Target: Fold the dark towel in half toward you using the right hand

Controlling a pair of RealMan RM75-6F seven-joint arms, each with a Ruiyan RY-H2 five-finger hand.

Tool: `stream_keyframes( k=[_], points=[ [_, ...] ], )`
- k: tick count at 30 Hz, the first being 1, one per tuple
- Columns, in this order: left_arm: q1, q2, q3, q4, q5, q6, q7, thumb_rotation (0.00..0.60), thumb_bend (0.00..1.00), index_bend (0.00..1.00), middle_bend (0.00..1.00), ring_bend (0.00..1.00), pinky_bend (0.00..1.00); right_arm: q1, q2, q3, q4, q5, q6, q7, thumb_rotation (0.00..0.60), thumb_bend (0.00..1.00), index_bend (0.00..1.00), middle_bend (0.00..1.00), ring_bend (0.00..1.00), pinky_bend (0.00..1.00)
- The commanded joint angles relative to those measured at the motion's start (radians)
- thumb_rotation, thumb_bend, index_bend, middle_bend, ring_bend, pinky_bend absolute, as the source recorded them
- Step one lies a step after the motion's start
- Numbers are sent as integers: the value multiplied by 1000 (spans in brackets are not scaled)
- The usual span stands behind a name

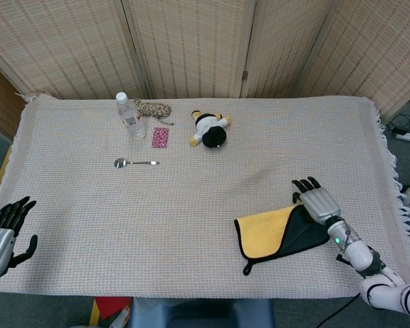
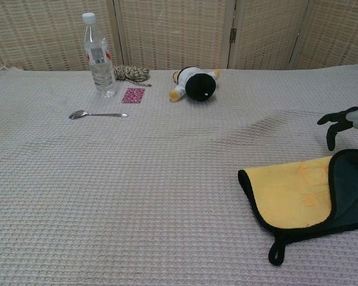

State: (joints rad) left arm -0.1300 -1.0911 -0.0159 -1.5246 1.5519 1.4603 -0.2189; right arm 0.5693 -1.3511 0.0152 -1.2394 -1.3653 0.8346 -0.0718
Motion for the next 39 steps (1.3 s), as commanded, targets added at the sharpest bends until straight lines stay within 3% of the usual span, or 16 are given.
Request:
stream_keyframes(
  k=[1,15,28,34,39],
  points=[
    [0,-1,0,1,0,0,0,600,607,0,50,0,0,0,-1,-6,1,1,-7,-2,600,501,413,107,82,25],
    [-2,-8,2,1,4,-2,9,600,610,0,50,0,0,-91,89,-60,-109,-47,114,-25,600,501,512,136,102,25],
    [-3,-14,5,-3,4,-6,20,600,615,0,50,0,0,-202,121,-142,-124,-83,186,-31,600,501,511,126,103,25],
    [-3,-16,5,-6,1,-9,25,600,623,0,50,0,0,-238,147,-155,-137,-94,216,-16,600,500,417,98,85,25],
    [-4,-18,6,-7,1,-10,30,600,625,0,50,0,0,-253,182,-160,-175,-70,199,-35,600,501,243,40,42,14]
  ],
)
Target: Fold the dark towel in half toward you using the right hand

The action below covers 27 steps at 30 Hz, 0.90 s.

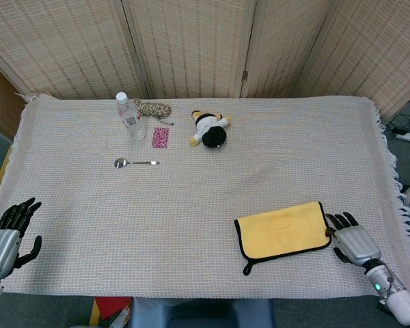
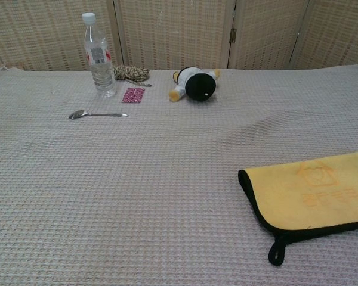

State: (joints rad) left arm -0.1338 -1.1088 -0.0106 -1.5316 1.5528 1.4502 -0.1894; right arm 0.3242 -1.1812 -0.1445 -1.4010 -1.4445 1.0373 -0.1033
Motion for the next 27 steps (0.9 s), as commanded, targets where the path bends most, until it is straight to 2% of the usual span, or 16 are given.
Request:
stream_keyframes(
  k=[1,4,11,14,16,20,27],
  points=[
    [0,-1,1,-1,1,0,1,600,625,0,50,0,0,-12,16,1,-19,10,3,1,600,501,237,38,41,13],
    [2,-1,2,-4,5,6,3,600,625,0,50,0,0,-33,33,12,-46,-12,58,53,600,502,233,36,40,13],
    [6,3,6,-15,18,17,9,600,625,0,50,0,0,-118,63,67,-117,-128,357,180,600,501,215,29,40,13],
    [10,7,10,-24,26,26,18,600,625,0,50,0,0,-167,73,88,-168,-128,458,126,600,501,99,1,19,6],
    [13,9,12,-31,31,33,30,600,625,0,50,0,0,-206,75,101,-216,-100,511,36,600,501,23,0,1,0],
    [18,13,17,-42,45,45,42,600,625,0,50,0,0,-274,46,122,-257,-67,611,-101,600,501,0,0,0,0],
    [12,10,12,-39,42,39,49,600,624,0,50,0,0,-284,67,123,-266,-50,568,-68,600,501,0,0,0,0]
  ],
)
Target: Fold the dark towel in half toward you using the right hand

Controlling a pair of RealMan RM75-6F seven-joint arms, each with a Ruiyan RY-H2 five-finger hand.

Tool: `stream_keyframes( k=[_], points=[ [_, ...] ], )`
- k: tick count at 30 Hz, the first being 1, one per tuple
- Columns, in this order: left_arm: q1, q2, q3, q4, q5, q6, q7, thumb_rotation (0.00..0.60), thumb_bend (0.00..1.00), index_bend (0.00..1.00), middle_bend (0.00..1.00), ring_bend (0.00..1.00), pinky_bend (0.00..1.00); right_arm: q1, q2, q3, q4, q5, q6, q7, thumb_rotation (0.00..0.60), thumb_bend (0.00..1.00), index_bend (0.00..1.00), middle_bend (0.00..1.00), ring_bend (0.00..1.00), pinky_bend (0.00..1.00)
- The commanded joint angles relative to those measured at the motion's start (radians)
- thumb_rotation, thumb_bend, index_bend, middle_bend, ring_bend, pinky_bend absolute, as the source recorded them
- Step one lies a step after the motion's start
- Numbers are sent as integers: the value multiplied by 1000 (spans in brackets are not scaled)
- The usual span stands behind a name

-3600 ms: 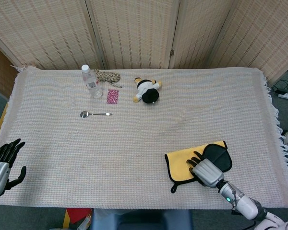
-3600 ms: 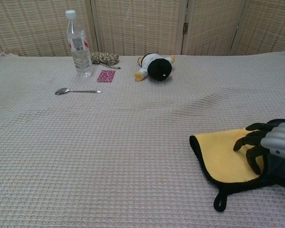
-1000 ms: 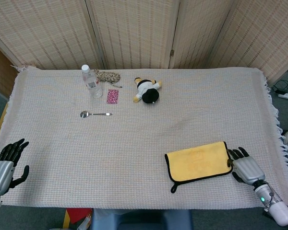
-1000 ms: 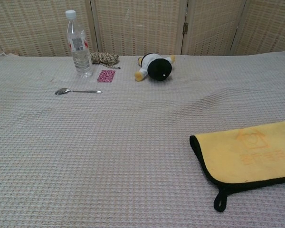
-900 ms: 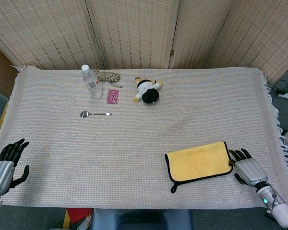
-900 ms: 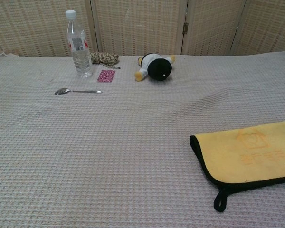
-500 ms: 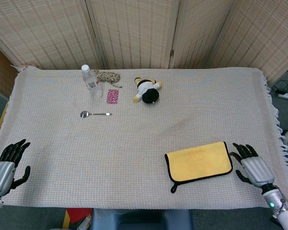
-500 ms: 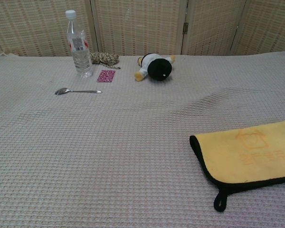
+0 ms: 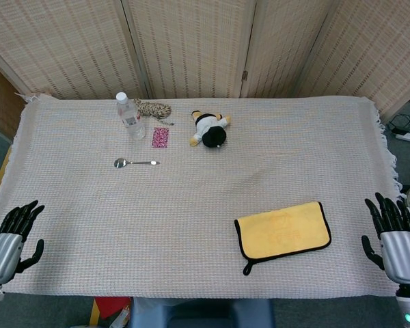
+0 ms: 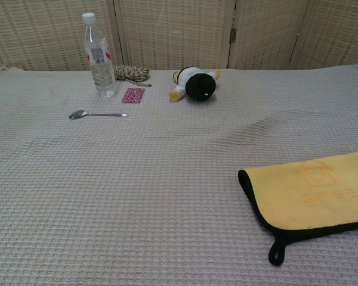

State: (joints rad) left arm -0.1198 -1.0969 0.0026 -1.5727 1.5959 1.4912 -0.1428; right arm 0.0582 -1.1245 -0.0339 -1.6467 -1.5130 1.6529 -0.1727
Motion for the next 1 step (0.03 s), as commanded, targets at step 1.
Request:
stream_keyframes(
  k=[1],
  points=[
    [-4,-3,-2,3,-2,-6,3,600,624,0,50,0,0,-17,12,13,-20,19,-55,5,600,501,0,0,0,0]
  ],
)
